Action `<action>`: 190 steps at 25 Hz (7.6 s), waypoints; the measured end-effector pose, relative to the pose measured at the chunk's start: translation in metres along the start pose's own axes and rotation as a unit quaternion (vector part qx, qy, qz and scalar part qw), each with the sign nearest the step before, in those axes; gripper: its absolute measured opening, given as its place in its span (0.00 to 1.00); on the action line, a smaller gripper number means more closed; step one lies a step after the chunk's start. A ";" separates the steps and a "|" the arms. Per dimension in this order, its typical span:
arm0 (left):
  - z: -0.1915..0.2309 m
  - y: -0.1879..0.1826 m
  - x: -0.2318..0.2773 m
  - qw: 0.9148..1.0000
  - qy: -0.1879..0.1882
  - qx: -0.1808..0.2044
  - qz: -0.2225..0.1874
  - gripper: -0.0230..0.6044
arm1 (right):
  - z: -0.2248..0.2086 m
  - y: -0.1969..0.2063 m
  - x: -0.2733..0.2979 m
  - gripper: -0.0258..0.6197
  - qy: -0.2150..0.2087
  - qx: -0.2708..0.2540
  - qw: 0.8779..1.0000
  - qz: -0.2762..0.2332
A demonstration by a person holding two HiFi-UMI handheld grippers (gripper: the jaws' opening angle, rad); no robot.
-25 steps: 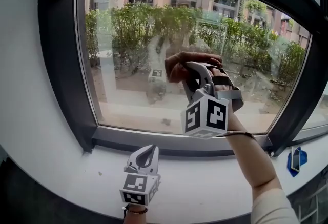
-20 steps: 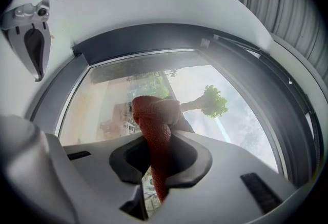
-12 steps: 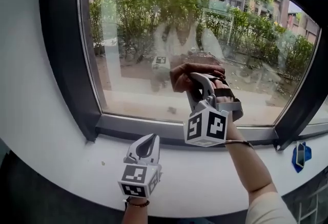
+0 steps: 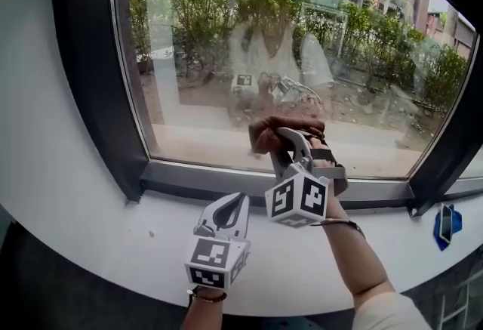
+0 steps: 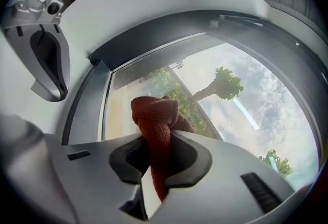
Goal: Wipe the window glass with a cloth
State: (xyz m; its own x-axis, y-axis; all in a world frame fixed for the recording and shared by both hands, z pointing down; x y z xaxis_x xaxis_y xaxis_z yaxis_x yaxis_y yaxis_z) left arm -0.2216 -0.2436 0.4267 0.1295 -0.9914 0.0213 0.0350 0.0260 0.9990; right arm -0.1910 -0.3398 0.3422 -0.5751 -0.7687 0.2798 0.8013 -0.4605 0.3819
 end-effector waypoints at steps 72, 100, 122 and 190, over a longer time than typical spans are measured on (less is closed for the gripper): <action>0.046 -0.005 -0.019 0.999 -0.038 -0.030 -0.013 0.07 | -0.292 -0.222 -0.071 0.15 0.334 -0.353 0.870 0.078; 0.038 0.003 -0.006 1.000 -0.025 -0.018 -0.003 0.07 | -0.174 -0.167 -0.007 0.15 0.197 -0.241 0.950 0.016; 0.034 0.009 -0.003 1.000 -0.014 -0.010 0.004 0.07 | -0.111 -0.136 0.004 0.15 0.031 -0.108 0.994 -0.011; 0.097 0.013 -0.014 0.992 -0.117 0.037 -0.005 0.07 | -0.017 -0.123 0.006 0.15 0.027 -0.103 0.992 -0.063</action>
State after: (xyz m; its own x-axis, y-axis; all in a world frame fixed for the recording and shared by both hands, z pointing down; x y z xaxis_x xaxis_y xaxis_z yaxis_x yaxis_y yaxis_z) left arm -0.3191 -0.2417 0.4429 -0.1038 -0.9945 0.0113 -0.0379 0.0153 0.9992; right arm -0.2907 -0.2953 0.2819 -0.6683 -0.7190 0.1910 0.7429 -0.6315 0.2220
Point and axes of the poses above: the fingertips, and each gripper's own axes: x forward along the fingers, z to its left, y out of its underside, the point moved 1 cm from there along -x, backward along the fingers, and after that the axes turned 13 degrees about -y, right-handed, at the moved point
